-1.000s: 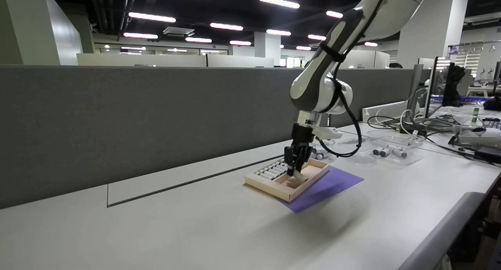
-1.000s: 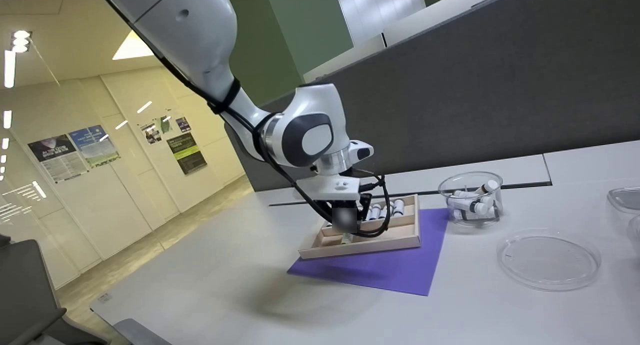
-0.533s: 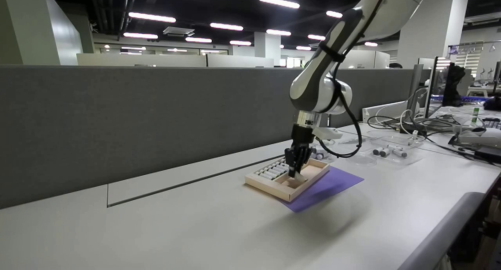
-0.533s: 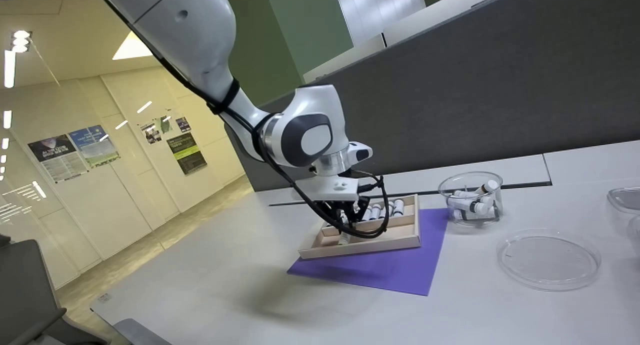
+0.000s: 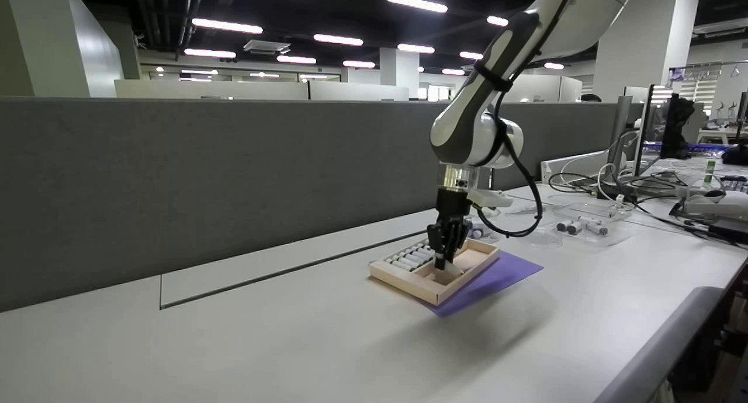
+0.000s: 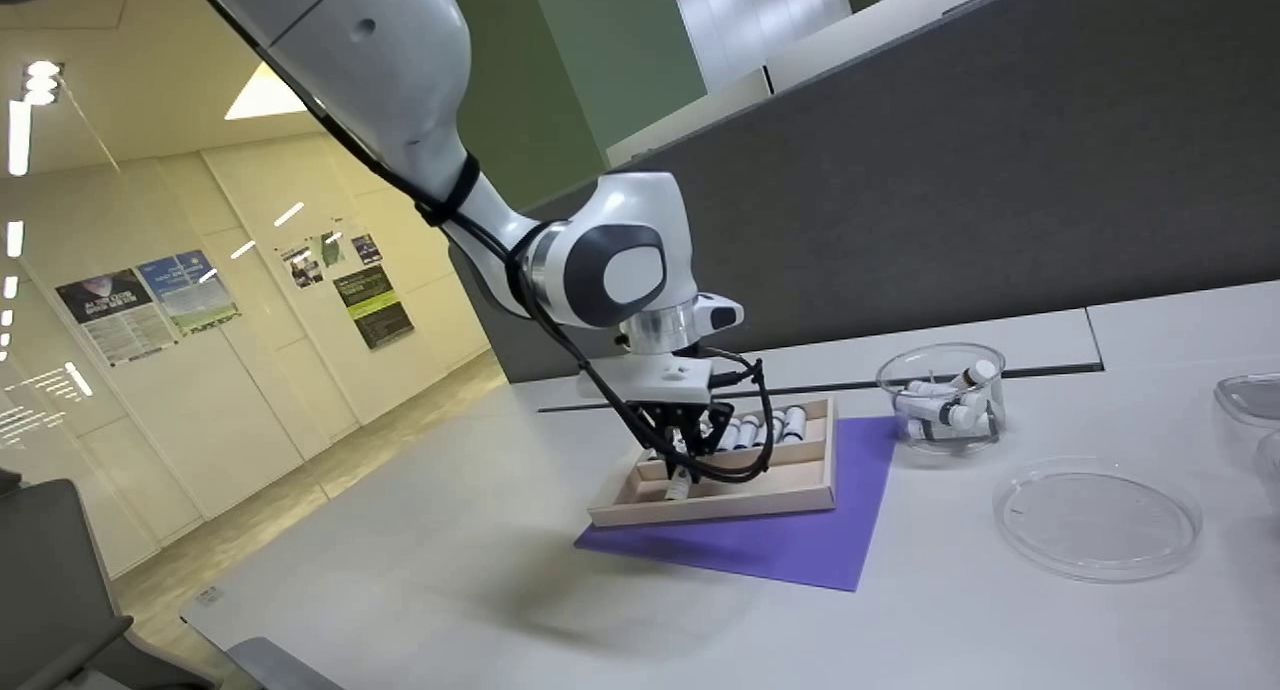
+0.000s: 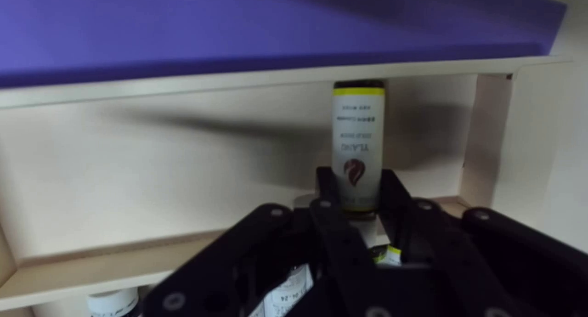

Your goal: Take the bottle from the table and put it in the bottom compartment of the box

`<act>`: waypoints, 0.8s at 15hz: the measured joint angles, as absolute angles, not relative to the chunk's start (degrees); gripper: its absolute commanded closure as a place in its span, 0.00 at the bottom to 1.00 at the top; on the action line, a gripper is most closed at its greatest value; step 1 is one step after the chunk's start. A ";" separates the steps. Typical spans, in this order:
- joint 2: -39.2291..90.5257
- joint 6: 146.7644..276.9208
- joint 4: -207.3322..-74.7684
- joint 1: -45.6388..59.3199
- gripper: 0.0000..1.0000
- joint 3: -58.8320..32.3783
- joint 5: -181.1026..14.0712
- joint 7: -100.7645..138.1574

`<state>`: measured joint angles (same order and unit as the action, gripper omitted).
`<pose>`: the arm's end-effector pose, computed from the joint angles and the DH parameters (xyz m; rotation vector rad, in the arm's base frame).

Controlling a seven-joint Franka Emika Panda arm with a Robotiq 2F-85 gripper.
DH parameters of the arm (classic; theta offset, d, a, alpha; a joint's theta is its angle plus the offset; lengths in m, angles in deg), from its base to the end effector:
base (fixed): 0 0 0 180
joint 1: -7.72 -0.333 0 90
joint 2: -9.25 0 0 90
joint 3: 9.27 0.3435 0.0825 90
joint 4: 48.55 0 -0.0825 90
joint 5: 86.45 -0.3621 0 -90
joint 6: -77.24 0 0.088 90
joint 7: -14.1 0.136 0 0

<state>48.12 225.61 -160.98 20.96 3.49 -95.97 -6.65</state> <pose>0.6099 -0.0080 0.1395 -2.9035 -0.2395 0.0020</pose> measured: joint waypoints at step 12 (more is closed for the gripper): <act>44.10 224.77 -160.78 19.38 0.06 1.20 -96.44 -5.87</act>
